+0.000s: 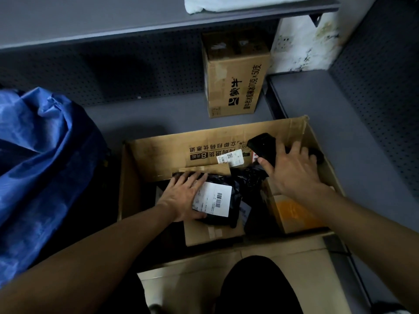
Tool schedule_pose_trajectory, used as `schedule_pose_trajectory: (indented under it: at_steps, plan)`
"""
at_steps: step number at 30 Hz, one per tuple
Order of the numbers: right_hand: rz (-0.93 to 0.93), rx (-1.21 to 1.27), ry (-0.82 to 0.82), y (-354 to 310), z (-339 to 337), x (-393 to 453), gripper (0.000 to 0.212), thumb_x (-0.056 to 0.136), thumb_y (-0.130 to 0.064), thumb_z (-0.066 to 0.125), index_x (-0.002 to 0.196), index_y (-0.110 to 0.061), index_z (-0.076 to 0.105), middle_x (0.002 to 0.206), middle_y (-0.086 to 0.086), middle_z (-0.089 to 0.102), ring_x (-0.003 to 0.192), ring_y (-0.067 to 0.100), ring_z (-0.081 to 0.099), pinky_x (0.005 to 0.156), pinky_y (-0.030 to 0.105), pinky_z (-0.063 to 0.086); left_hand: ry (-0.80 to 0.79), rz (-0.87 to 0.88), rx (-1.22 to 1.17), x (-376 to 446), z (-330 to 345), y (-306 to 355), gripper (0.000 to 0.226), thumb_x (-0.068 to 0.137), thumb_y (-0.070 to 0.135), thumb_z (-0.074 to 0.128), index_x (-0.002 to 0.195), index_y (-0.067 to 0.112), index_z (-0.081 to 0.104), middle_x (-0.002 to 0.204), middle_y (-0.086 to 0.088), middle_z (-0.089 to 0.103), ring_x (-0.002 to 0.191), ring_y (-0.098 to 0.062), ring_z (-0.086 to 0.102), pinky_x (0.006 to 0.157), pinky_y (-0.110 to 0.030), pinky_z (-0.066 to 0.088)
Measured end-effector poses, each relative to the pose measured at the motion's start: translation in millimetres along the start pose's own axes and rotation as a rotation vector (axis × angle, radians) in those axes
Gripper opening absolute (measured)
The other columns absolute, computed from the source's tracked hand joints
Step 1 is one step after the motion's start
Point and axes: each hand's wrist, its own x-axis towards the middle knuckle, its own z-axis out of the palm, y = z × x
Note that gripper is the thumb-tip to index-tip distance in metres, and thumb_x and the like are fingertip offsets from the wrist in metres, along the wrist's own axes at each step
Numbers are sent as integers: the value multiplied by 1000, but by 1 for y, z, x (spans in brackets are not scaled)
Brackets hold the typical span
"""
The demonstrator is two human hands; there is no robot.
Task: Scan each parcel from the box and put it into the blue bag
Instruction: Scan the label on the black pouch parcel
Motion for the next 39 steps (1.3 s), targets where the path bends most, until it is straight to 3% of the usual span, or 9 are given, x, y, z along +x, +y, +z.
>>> schedule_pose_trajectory:
  at_steps: [9, 20, 25, 30, 34, 39]
  plan:
    - [-38, -31, -23, 1, 24, 7, 80, 97, -68, 22, 157, -15, 14, 137, 23, 39, 125, 41, 41, 103, 53, 35, -75, 10, 107, 36, 27, -4, 142, 56, 93, 56, 152, 27, -27, 162, -4, -25, 149, -35, -17, 119, -57, -7]
    - [-52, -13, -30, -10, 40, 8, 81, 97, -68, 22, 158, -15, 11, 140, 23, 37, 126, 39, 40, 104, 52, 35, -147, 40, 100, 54, 41, 0, 152, 47, 90, 67, 147, 34, -32, 160, -7, -29, 148, -45, -10, 114, -70, 5]
    - [-64, -8, -33, -11, 45, 7, 81, 97, -67, 22, 159, -17, 9, 139, 22, 37, 125, 39, 41, 104, 53, 35, -66, -8, 155, 57, 42, 7, 150, 54, 84, 70, 149, 26, -30, 164, -10, -6, 149, -43, -2, 113, -71, 8]
    - [-49, 11, -39, -9, 48, 4, 82, 96, -68, 21, 159, -17, 8, 138, 21, 37, 125, 37, 41, 104, 52, 36, 45, -126, 56, 54, 44, 8, 139, 59, 76, 71, 156, 14, -6, 149, -5, 28, 141, -29, 24, 117, -62, 12]
    - [-33, 28, -36, -10, 44, 3, 82, 96, -68, 20, 158, -17, 10, 140, 21, 36, 126, 38, 39, 104, 52, 34, 86, -177, -5, 43, 46, 1, 127, 54, 75, 72, 151, 16, 15, 142, -3, 34, 133, -27, 31, 116, -56, 18]
    - [-45, 62, -41, -15, 26, -2, 81, 96, -67, 21, 158, -16, 12, 139, 22, 36, 127, 40, 38, 105, 53, 34, 112, -229, 17, 31, 27, -2, 115, 55, 74, 70, 144, 17, 26, 136, -4, 36, 128, -27, 35, 114, -53, 24]
